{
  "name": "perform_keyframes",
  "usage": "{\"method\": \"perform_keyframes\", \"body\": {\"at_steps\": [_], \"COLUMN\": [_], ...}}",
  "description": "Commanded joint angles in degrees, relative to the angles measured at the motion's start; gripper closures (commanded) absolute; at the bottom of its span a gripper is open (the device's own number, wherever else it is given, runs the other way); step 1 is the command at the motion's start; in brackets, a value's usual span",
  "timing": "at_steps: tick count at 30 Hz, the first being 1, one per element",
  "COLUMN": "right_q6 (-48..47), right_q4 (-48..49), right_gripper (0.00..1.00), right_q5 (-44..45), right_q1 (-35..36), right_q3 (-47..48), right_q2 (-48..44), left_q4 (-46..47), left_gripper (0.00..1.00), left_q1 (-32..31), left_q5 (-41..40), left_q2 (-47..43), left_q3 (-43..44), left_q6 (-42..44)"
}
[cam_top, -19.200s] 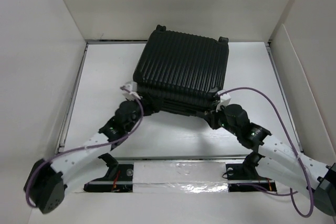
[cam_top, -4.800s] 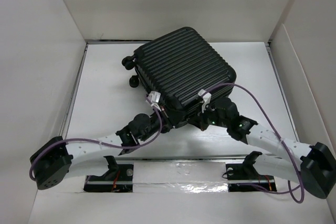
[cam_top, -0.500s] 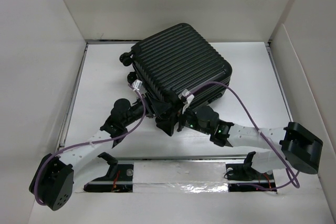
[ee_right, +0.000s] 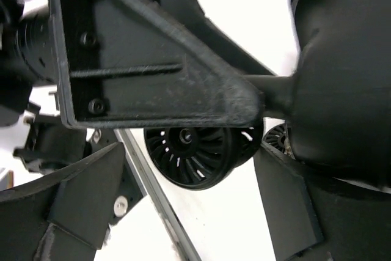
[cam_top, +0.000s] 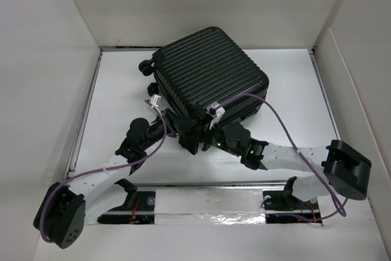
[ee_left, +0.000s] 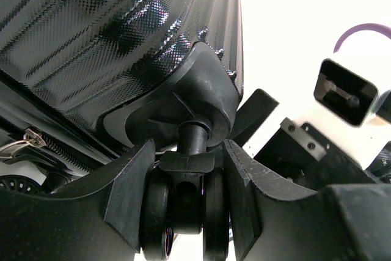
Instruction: Pack the luggage
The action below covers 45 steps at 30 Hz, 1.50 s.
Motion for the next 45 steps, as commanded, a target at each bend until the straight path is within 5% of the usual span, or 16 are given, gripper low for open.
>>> {"method": "perform_keyframes", "body": {"at_steps": [1, 6, 8, 12, 16, 22, 29, 45], "right_q6": [1.1, 2.2, 2.6, 2.8, 3.6, 9.2, 6.9, -2.1], "right_q4": [7.7, 5.8, 6.0, 5.3, 4.9, 12.7, 11.7, -4.7], "right_gripper": [0.17, 0.29, 0.42, 0.19, 0.10, 0.09, 0.12, 0.10], "right_q5": [8.7, 10.4, 10.1, 6.7, 3.1, -1.8, -2.1, 3.4], "right_q1": [-1.3, -2.3, -2.3, -3.5, -3.5, -3.5, -7.6, -3.9], "right_q3": [2.6, 2.8, 2.6, 4.0, 4.4, -2.0, 0.1, 9.5], "right_q2": [-3.0, -4.0, -4.0, -2.7, -1.5, -1.2, -1.3, 0.0], "left_q4": [3.0, 0.3, -0.5, -0.2, 3.4, 7.5, 8.4, -9.9], "left_gripper": [0.64, 0.61, 0.61, 0.56, 0.45, 0.32, 0.32, 0.26], "left_q1": [-1.1, -1.1, -1.1, -1.1, -1.1, -3.0, -3.5, -3.5], "left_q5": [4.8, 4.0, 3.8, 4.9, 6.9, 7.8, 8.0, -5.3], "left_q2": [-2.9, -3.8, -3.9, -3.5, -2.9, -1.9, -0.9, -7.1], "left_q3": [-0.5, -0.9, -0.9, -1.0, -1.9, -2.4, -2.8, 0.2], "left_q6": [-0.3, 1.8, 2.5, 2.5, 0.3, -1.3, -1.9, 6.8]}}
